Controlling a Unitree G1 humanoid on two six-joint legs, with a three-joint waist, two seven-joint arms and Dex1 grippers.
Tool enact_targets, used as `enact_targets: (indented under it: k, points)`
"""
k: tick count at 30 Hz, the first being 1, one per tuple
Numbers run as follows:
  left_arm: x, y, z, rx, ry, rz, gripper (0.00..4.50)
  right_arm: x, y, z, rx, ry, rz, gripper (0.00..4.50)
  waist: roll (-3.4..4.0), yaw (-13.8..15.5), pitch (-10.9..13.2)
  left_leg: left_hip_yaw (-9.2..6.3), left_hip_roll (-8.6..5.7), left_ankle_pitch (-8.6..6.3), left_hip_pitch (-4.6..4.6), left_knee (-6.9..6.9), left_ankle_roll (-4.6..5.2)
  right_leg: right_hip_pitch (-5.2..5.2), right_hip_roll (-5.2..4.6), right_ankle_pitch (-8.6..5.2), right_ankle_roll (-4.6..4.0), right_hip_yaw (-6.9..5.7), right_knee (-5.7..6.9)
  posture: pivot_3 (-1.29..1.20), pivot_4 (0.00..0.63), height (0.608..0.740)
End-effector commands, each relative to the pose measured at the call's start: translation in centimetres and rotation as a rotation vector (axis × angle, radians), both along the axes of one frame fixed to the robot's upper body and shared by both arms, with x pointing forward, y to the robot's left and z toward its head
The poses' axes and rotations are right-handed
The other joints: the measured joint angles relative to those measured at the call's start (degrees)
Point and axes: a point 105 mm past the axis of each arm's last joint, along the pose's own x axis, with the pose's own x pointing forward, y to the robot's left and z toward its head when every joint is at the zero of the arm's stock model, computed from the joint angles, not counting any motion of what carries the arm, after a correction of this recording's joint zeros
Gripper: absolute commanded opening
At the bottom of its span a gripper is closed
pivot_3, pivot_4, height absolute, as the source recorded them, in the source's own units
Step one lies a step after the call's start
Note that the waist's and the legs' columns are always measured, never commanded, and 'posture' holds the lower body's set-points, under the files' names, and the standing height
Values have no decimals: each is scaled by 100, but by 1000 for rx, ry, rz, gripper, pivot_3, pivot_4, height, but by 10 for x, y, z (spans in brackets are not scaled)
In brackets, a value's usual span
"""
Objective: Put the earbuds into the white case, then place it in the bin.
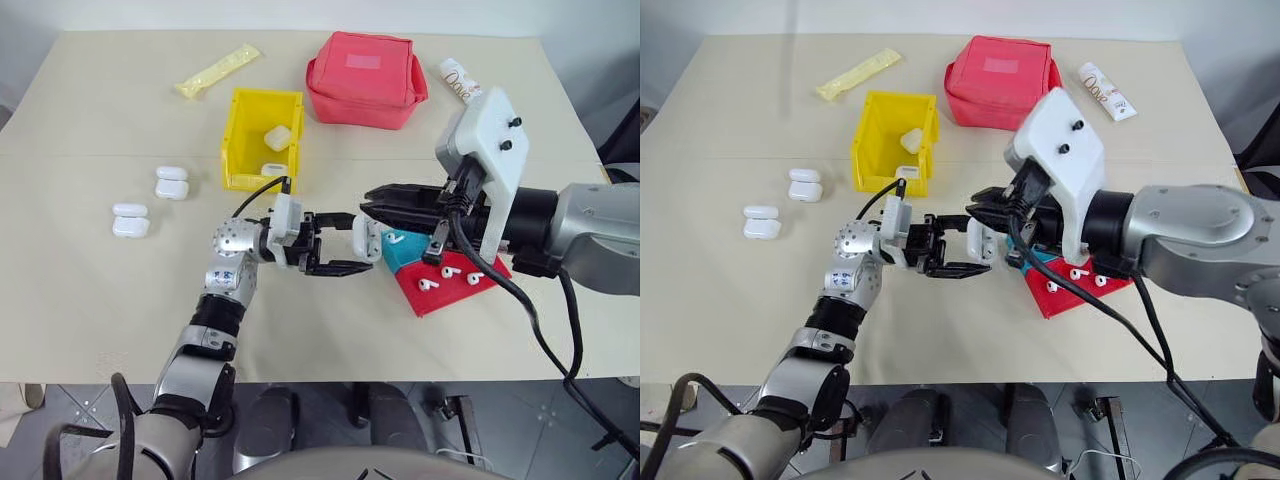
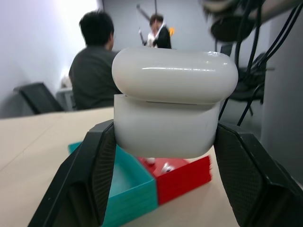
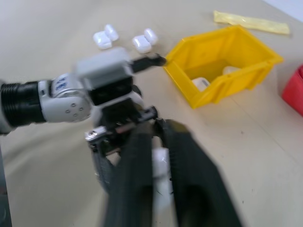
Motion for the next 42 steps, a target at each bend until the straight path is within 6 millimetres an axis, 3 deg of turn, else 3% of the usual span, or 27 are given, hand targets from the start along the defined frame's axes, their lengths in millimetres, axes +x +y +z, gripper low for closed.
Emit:
enact_targets:
  k: [1,7,18,21,25,28,32,35,37,42]
  points:
    - [7,-8,9,49,-82,42,2761,1,2,-1,-80,-9,28,11,0,0,0,-2,0,0,-4,0,0,-2,-1,0,0,2,1,0,150,740]
    - [23,-8,21,222,-159,138,2761,14,11,-19,-248,-14,58,11,0,-10,-1,13,-2,17,-33,0,-14,-53,9,6,-2,0,24,0,150,740]
    - [16,-2,30,287,-196,113,2761,28,10,-35,-301,-30,56,11,-1,-6,-2,16,-20,29,-34,1,-8,-58,13,7,0,0,38,0,150,740]
    - [14,1,31,290,-196,107,2761,32,1,-39,-317,-23,22,11,-2,-5,-3,15,-20,31,-33,1,-11,-58,16,7,0,-2,40,0,150,740]
    - [14,10,38,276,-193,114,2761,37,-32,-42,-339,-3,-101,11,-2,6,-2,17,-29,34,-35,1,-5,-58,11,8,2,-1,40,0,150,740]
    - [15,16,42,255,-183,135,2761,36,-44,-40,-309,-9,-140,11,-9,5,-6,15,-30,36,-34,1,-4,-56,10,9,3,-2,40,0,150,740]
    - [18,22,50,188,-157,177,2761,33,-58,-24,-130,-59,-181,11,-10,14,-6,18,-30,39,-33,0,-6,-54,8,14,12,1,38,0,150,740]
    - [21,28,52,162,-130,213,2761,19,-66,-19,59,-5,-129,11,-11,30,-7,17,-31,41,-31,0,-6,-50,11,17,18,0,36,0,150,740]
    - [24,33,54,149,-107,241,2761,1,-69,-21,152,51,-22,365,-13,67,-7,19,-31,43,-31,0,-4,-49,12,18,21,-1,38,0,150,740]
    - [36,50,62,121,-74,331,2761,-19,-89,-30,294,138,101,1883,-14,126,-6,32,-40,49,-24,2,5,-40,13,26,34,8,34,0,150,740]
